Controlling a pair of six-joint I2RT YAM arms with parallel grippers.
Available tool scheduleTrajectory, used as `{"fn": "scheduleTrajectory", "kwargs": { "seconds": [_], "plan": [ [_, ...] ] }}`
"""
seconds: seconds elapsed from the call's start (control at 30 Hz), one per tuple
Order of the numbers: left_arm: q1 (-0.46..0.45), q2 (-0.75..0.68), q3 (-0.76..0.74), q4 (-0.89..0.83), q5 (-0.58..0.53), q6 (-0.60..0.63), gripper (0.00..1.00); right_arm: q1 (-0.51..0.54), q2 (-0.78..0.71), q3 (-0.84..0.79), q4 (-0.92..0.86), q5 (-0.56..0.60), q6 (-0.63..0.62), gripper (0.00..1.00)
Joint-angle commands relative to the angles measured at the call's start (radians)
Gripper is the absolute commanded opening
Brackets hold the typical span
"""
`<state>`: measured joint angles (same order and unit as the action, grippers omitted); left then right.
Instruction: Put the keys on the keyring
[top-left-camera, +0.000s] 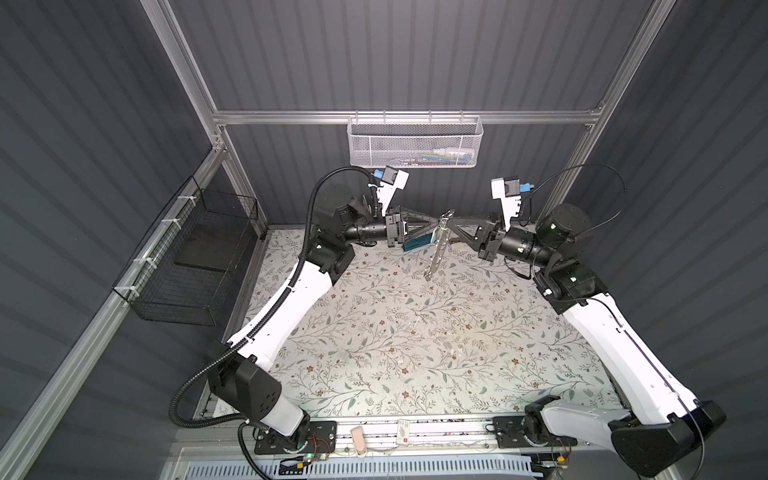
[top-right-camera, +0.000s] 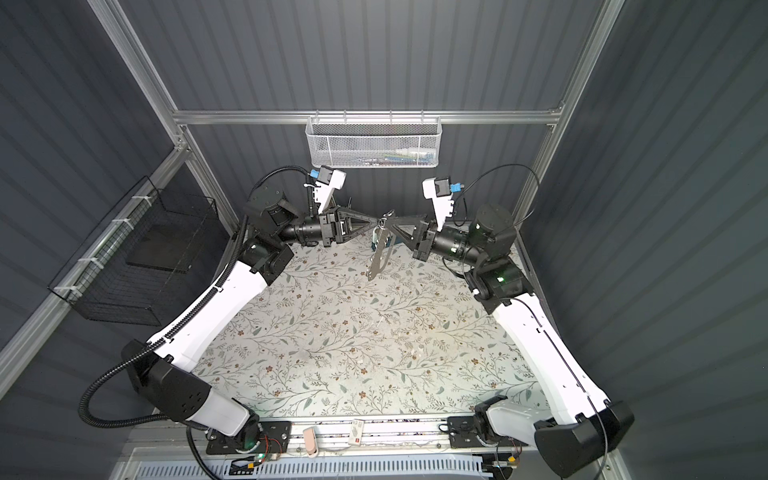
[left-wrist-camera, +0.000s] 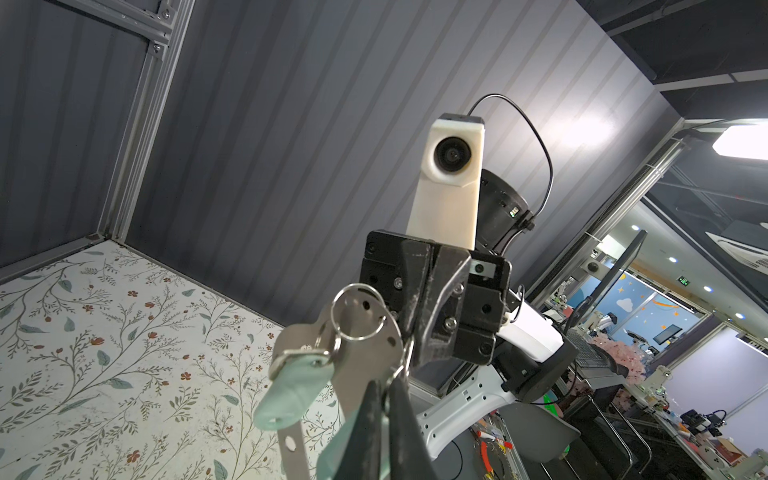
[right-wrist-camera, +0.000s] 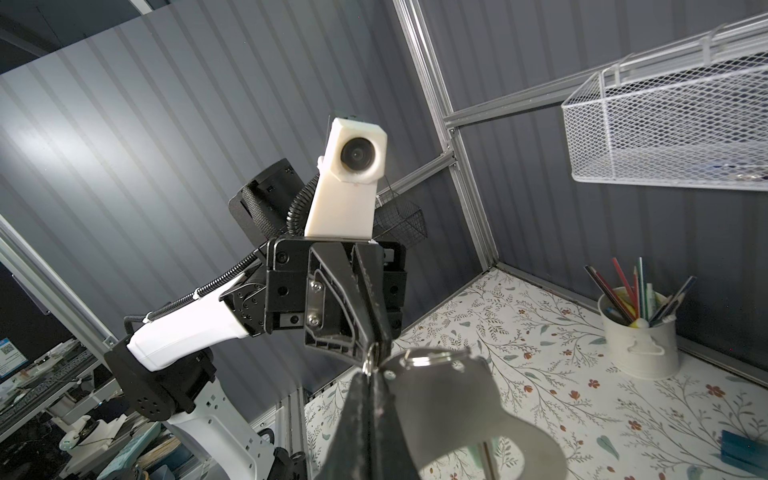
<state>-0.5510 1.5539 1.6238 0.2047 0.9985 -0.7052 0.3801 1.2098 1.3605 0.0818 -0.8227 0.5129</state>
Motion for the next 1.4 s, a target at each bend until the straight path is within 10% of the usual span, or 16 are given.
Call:
{"fn": "scheduleTrajectory", "kwargs": {
  "seconds": [0.0,1.37],
  "plan": [
    [-0.006,-0.002,0.017,0.028,0.025,-0.011,0.06,0.007,-0.007,-0.006,0.015,-0.007,-0.011,0.0],
    [-0.035,0.0,-0.019,-0.089,0.068,0.023,0.0,0.008,-0.061,-0.048,0.057,0.115,-0.038,0.0]
  ]
}}
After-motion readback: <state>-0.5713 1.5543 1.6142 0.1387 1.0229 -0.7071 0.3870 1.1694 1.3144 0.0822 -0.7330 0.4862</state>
